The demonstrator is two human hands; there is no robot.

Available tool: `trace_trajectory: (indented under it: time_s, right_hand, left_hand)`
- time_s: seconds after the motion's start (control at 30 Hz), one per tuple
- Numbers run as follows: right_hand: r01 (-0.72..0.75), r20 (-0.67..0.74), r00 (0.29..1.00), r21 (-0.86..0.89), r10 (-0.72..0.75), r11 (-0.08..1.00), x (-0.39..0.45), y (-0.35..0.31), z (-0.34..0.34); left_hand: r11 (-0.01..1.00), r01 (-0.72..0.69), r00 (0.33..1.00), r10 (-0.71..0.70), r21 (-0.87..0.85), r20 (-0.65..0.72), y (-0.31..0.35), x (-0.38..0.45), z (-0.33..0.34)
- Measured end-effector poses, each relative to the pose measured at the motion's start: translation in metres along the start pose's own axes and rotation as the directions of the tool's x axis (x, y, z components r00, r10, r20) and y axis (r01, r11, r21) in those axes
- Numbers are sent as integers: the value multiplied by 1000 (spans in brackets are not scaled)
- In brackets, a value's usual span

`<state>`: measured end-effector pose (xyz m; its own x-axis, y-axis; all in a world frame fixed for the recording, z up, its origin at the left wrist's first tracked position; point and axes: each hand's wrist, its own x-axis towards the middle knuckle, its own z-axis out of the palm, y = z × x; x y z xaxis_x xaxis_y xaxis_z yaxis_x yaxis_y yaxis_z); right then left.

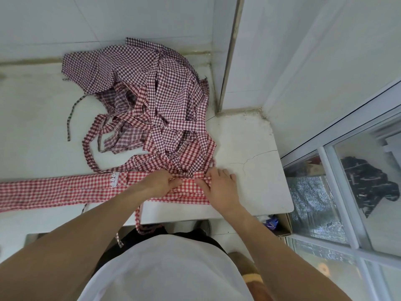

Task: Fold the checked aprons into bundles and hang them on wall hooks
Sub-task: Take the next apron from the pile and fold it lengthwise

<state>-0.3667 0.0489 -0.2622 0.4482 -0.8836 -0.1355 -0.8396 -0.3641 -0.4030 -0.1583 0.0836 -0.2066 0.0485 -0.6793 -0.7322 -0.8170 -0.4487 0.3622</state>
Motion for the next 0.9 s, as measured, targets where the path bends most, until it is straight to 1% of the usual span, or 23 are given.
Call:
trace_trajectory:
  time_s: [0.07,0.17,0.27,0.33,0.4,0.43,0.47,0.5,0.53,0.57,0.6,0.63,0.7,0.8,0.83,0.87,0.9]
  right_hand:
    - [-12,-135,991,-21,9,1000,-10,4,10]
    - [-3,-185,983,29,9,1000,-16,6,13]
    - [-20,-233,970,192,66,981,-21,9,12]
    - [-115,-241,951,302,192,946,-27,9,8]
    - [-256,-165,923,412,348,875,-28,6,-3]
    - [-321,-97,911,446,402,836,-28,4,-9]
    - [-379,-25,900,450,436,809,-26,4,-15]
    - [-429,49,890,426,453,797,-23,5,-21]
    - [-476,127,875,394,467,786,-20,6,-27]
    - [-521,204,854,362,479,773,-16,6,-33]
    - [-549,268,834,330,482,768,-14,5,-38]
    - [-542,310,834,304,457,783,-12,5,-40]
    - [-483,345,862,336,372,808,-10,4,-43]
    - [-426,325,897,460,299,779,-14,3,-47]
    - [-430,332,898,513,290,743,-16,2,-49]
    - [-449,354,890,582,287,677,-18,-1,-53]
    - [-479,387,877,652,285,588,-19,-4,-57]
  left_hand:
    - [996,41,998,-36,75,-57,-6,0,2]
    - [967,87,978,-38,238,-204,-12,-3,7]
    - [934,150,954,-50,325,-297,-9,-6,14]
    - [910,148,901,38,387,-432,-6,-5,20]
    - [921,40,809,198,387,-554,-4,-3,28]
    - [919,-49,770,283,390,-571,-1,-2,32]
    - [908,-147,744,363,392,-561,1,0,36]
    - [890,-231,734,424,392,-531,3,1,40]
    - [886,-283,754,443,368,-486,6,1,45]
    - [895,-299,784,428,331,-449,7,1,48]
    - [908,-299,817,403,294,-412,8,1,50]
    - [921,-295,841,377,255,-389,6,2,52]
    - [941,-306,855,338,144,-392,3,4,54]
    - [949,-300,893,243,-100,-379,4,2,51]
    - [938,-284,912,200,-198,-358,5,1,50]
    - [915,-276,927,172,-294,-334,6,-1,50]
    - [880,-280,936,162,-384,-312,6,-2,50]
